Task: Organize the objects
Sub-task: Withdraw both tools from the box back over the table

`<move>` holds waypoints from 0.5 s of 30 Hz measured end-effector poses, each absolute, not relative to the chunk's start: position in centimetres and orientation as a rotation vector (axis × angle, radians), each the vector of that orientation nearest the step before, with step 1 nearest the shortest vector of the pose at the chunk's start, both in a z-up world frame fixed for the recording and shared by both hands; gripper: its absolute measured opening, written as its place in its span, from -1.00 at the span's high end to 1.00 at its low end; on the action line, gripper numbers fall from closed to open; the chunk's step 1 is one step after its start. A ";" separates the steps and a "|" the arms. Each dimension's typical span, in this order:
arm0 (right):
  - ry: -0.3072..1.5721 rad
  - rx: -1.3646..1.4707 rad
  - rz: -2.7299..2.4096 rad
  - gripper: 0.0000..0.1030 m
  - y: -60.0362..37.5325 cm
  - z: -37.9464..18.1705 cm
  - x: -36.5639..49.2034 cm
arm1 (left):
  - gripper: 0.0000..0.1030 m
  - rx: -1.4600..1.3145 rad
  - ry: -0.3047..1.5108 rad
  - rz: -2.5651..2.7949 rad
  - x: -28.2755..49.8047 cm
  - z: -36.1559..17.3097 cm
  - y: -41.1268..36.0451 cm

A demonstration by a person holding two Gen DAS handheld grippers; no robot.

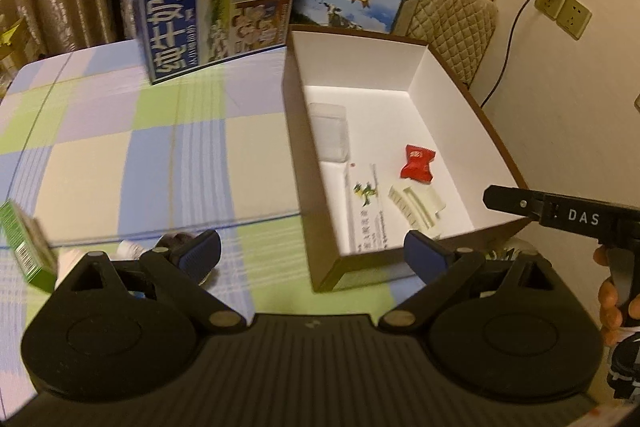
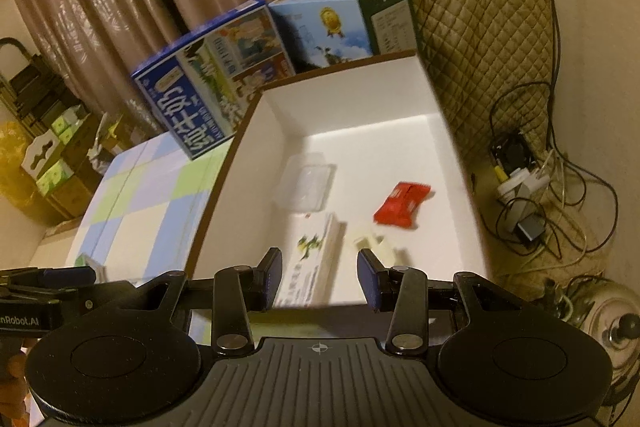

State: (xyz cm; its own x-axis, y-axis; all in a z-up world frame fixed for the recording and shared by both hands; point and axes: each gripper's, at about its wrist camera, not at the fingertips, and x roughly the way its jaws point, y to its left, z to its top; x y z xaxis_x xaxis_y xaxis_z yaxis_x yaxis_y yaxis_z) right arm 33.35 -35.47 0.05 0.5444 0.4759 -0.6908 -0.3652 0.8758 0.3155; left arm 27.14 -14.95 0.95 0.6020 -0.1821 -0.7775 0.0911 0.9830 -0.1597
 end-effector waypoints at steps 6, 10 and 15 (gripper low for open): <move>0.867 0.133 0.518 0.24 -34.3 0.2 30.5 | -0.87 -0.123 0.906 -0.134 24.1 1.3 -12.9; 0.874 0.126 0.527 0.24 -33.1 0.2 28.8 | -0.87 -0.135 0.906 -0.111 22.1 1.3 -11.2; 0.892 0.110 0.551 0.24 -31.4 -0.1 27.1 | -0.87 -0.152 0.911 -0.073 20.0 1.2 -8.8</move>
State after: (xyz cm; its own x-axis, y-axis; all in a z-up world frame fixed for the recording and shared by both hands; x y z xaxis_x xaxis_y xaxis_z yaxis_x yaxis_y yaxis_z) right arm 27.13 -31.37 -0.14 0.4995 0.4994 -0.7079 -0.4102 0.8561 0.3145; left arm 20.01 -8.78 1.25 0.6117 -0.1276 -0.7807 -0.0011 0.9868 -0.1621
